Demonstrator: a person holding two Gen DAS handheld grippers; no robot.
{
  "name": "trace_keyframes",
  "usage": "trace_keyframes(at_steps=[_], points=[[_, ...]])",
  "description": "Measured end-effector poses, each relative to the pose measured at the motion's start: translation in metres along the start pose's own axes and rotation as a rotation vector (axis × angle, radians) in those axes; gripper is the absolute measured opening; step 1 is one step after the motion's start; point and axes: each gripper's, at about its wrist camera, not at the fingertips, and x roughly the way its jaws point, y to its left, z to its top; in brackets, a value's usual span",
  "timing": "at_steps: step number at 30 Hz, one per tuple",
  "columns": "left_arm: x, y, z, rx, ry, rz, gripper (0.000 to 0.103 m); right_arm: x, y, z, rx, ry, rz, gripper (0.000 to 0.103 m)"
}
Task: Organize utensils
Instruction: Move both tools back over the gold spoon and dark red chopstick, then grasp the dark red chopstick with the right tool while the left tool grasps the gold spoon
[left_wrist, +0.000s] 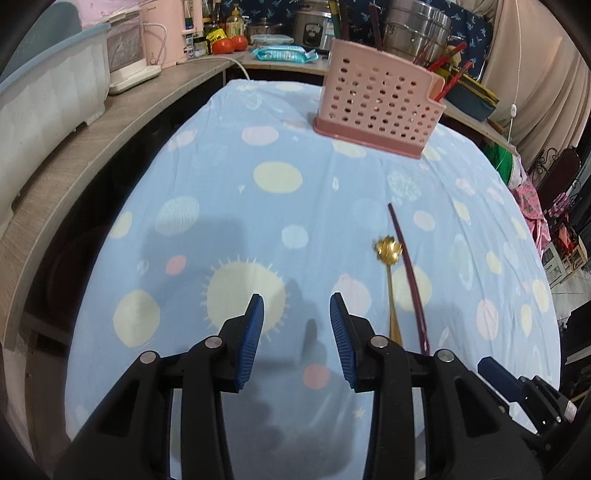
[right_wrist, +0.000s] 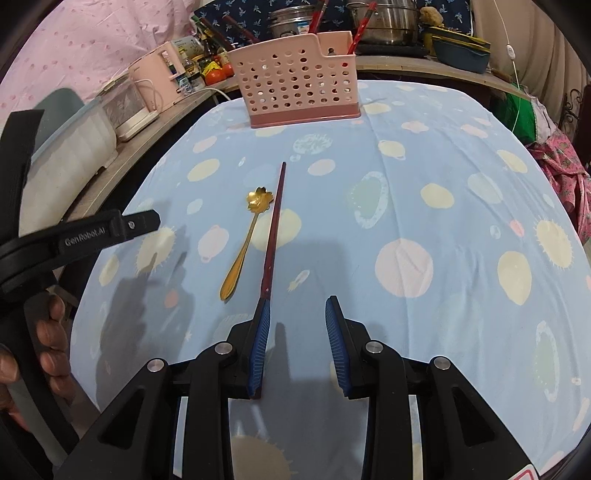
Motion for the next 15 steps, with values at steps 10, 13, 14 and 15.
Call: trace_keyframes(at_steps=[10, 13, 14, 15], points=[[0.011, 0.006, -0.027, 0.002, 0.062, 0.012, 0.035, 0.007, 0.017, -0.013, -0.053, 0.04, 0.033, 0.027], [0.011, 0.007, -0.03, 0.004, 0.068, 0.016, 0.035, 0.011, 0.021, -0.017, -0.068, 0.055, 0.037, 0.024], [0.012, 0.007, -0.031, 0.004, 0.071, 0.015, 0.035, 0.012, 0.022, -0.018, -0.071, 0.06, 0.039, 0.023], [0.012, 0.007, -0.032, 0.004, 0.074, 0.014, 0.035, 0.013, 0.023, -0.019, -0.074, 0.063, 0.039, 0.021]])
